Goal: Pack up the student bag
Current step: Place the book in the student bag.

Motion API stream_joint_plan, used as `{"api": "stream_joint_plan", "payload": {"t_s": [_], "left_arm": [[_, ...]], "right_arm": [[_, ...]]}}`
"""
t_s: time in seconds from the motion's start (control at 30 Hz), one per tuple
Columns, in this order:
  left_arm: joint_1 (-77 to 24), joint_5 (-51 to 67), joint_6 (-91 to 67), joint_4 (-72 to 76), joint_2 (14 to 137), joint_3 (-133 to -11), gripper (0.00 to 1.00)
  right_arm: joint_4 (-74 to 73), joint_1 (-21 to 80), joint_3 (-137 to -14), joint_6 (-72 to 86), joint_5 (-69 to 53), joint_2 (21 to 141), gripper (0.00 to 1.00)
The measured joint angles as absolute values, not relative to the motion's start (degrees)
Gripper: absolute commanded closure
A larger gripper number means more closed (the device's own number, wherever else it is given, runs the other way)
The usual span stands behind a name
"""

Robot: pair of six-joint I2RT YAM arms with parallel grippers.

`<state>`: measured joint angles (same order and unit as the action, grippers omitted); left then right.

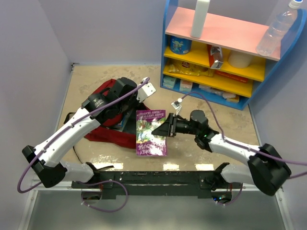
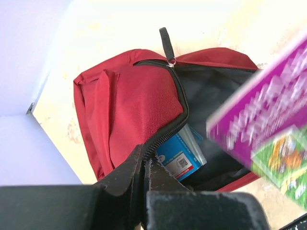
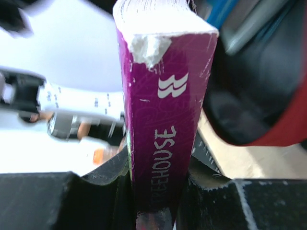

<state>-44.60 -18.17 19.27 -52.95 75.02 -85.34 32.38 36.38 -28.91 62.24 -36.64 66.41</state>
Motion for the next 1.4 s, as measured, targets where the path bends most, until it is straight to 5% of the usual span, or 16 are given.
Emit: {"api": "stream_joint_plan", "payload": {"t_s": [0.23,0.53,0.87,1.4], "left_arm": [[-44.6,-16.1,19.2,-54.4,75.5,-85.8,1.0],[-44.6,-14.2,19.2,-55.4,75.5,-86.1,1.0],[-44.4,-13.8,19.2,-55.4,75.5,-86.0,1.0],[-44.4,-12.2,19.1,-54.7,75.4,-86.4,1.0]], "right_arm": [[40.8,40.7,-32.1,64.1,-40.5,83.4,1.0],[44.4,46.0,-53.4,65.4,-43.0,105.2,1.0],[44.0,45.1,-60.4,65.3,-46.2,109.6,1.0],[47.4,43.9,-58.2,71.2,-24.4,109.0,1.0]]}}
